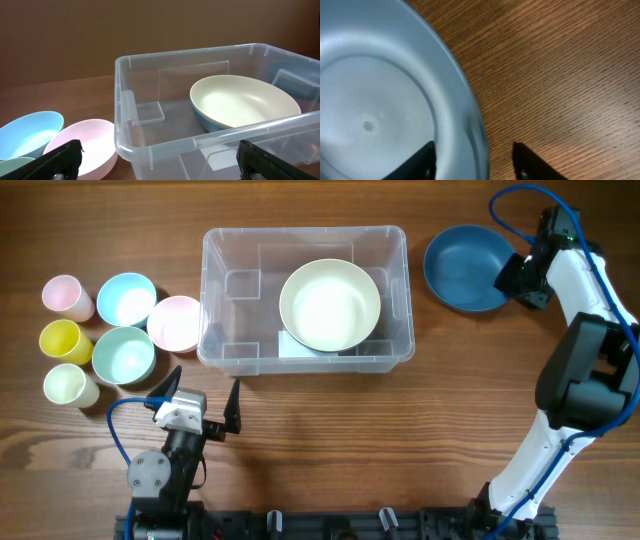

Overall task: Pack container
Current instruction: 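Release the cream bowl and grasp the remaining dark blue bowl rim, then lift the dark blue bowl and stack it onto the cream bowl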

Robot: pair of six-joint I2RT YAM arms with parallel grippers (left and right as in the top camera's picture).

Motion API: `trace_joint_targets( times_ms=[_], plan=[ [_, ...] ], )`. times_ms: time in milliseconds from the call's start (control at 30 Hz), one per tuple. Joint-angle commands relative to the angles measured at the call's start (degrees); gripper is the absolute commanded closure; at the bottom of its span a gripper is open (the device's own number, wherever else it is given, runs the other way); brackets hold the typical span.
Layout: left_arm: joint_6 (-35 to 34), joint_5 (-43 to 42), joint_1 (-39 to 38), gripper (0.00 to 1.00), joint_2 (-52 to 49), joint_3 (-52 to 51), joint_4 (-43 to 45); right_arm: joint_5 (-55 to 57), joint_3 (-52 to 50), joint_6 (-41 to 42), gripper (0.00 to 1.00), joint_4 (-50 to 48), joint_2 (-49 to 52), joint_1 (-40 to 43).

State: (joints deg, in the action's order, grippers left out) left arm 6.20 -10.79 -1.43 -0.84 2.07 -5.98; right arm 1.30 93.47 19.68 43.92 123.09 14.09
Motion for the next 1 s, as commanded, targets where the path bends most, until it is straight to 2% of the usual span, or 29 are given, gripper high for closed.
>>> trace_joint_targets(
  times_ms=[0, 33, 133, 300, 667, 767, 967],
  plan=[
    [0.7, -0.1, 0.4, 0.00, 0.3, -0.6, 0.2, -0.5, -0.4, -0.2, 0.59, -0.3, 1.1, 0.0],
    [0.7, -0.1, 0.4, 0.00, 0.3, -0.6, 0.2, -0.5, -0.4, -0.2, 0.62, -0.3, 1.1, 0.0],
    [0.7, -0.1, 0.4, 0.00, 0.3, -0.6, 0.2, -0.5, -0.4, -0.2, 0.81, 0.0, 1.1, 0.0],
    [0.7, -0.1, 0.4, 0.00, 0.3, -0.6, 0.2, -0.4, -0.4, -0.2, 0.96, 0.7, 1.1, 0.0],
    [0.7, -0.1, 0.4, 0.00, 0.3, -0.6, 0.2, 1.4, -0.3, -1.7, 0.96, 2.1, -3.1, 0.1],
    [0.7, -0.1, 0.4, 0.00, 0.3, -0.6, 0.2, 5.7, 0.0, -1.9, 0.96, 2.4, -8.5, 0.1],
    [0.7, -0.1, 0.4, 0.00, 0.3, -0.6, 0.2, 6.4, 0.0, -3.7, 0.96, 2.4, -21.2, 0.0]
  ],
)
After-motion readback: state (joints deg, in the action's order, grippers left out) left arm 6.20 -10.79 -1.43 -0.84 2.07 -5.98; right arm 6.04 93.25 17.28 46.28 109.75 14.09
